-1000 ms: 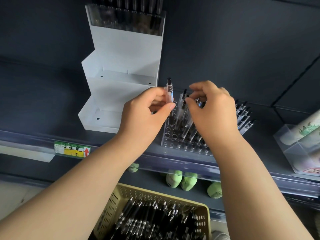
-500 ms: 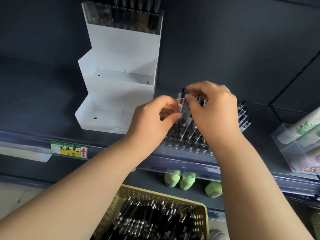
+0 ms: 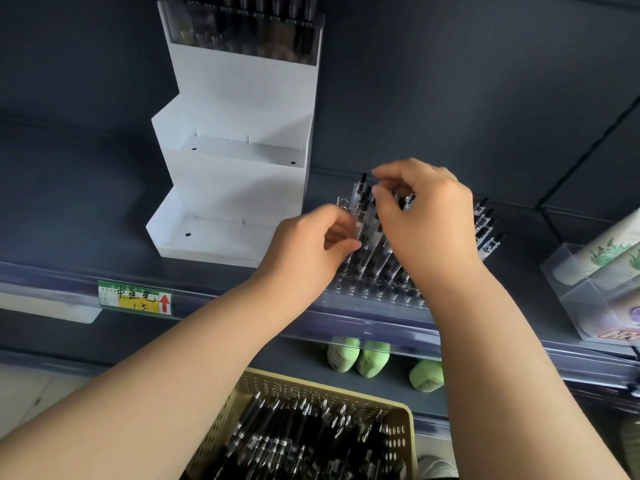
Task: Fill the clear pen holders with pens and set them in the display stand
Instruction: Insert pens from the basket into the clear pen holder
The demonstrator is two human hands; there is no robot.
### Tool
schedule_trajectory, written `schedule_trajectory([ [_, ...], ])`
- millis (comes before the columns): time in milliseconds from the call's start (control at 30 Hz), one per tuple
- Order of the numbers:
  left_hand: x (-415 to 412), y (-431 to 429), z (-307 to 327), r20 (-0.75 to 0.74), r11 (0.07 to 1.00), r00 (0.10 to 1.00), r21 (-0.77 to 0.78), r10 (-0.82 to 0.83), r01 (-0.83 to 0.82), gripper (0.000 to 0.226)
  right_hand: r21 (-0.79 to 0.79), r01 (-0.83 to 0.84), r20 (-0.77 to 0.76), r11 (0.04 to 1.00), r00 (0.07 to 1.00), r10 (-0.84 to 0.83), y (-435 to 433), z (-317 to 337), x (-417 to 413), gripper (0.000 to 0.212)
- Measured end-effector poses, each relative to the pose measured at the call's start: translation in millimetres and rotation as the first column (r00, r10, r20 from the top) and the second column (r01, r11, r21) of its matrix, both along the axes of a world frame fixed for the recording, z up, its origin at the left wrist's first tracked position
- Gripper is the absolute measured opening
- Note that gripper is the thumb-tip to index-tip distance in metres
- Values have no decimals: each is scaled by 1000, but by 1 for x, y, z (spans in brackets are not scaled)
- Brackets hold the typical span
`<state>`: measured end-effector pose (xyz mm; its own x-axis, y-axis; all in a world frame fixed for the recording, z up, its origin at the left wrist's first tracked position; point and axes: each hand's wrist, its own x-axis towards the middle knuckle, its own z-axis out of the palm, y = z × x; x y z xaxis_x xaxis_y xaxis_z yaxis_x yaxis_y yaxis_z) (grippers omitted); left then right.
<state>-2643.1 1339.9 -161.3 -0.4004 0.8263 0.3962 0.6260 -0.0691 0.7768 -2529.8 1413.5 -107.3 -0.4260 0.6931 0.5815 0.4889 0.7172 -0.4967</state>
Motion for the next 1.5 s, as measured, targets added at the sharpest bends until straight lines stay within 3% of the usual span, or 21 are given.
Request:
schedule_trajectory([
  [367, -12, 1, -15, -117, 967, 992, -255, -43, 11, 23, 17, -10, 17, 1000, 1000, 10, -2, 2, 4, 22],
  [467, -15, -6, -12, -176, 973, 984, -230, -12, -29, 26, 65, -23, 17, 998, 1000, 22, -8, 4, 6, 22],
  [567, -16, -20, -2, -215, 976, 975, -195, 54, -97, 12, 122, -62, -4, 991, 998, 63, -20, 7, 6, 21],
  [633, -15, -31, 3, -250, 957, 967, -263, 56, -123, 14, 157, -119, -20, 980, 992, 123, -35, 4, 7, 17],
  [700, -16, -41, 4, -258, 874, 965, -479, -51, -82, 19, 173, -211, -28, 962, 975, 219, -52, -3, 10, 14],
  [767, -16, -53, 0, -120, 660, 966, -748, -228, 63, 20, 157, -330, 24, 931, 944, 330, -68, -14, 17, 17],
  [867, -14, -72, -20, 50, 332, 904, -920, -424, 207, 14, -38, -463, 255, 885, 852, 457, -83, -31, 26, 23],
  [967, -6, -85, -45, 53, 203, 878, -965, -476, 169, 14, -343, -362, 462, 867, 738, 491, -86, -56, 34, 20],
  [1067, 6, -92, -70, -69, 265, 850, -960, -522, 85, 21, -500, -183, 618, 846, 610, 497, -82, -86, 48, 17],
  [1267, 31, -105, -112, -75, 322, 822, -937, -565, 136, 25, -599, 74, 747, 797, 411, 523, -81, -139, 79, 23],
  [1400, 58, -113, -130, -88, 278, 708, -948, -700, 157, 45, -592, 143, 800, 794, 227, 555, -93, -166, 95, 27],
  [1500, 76, -116, -139, -169, 324, 534, -922, -828, 211, 59, -496, 92, 867, 863, 107, 487, -107, -180, 97, 29],
])
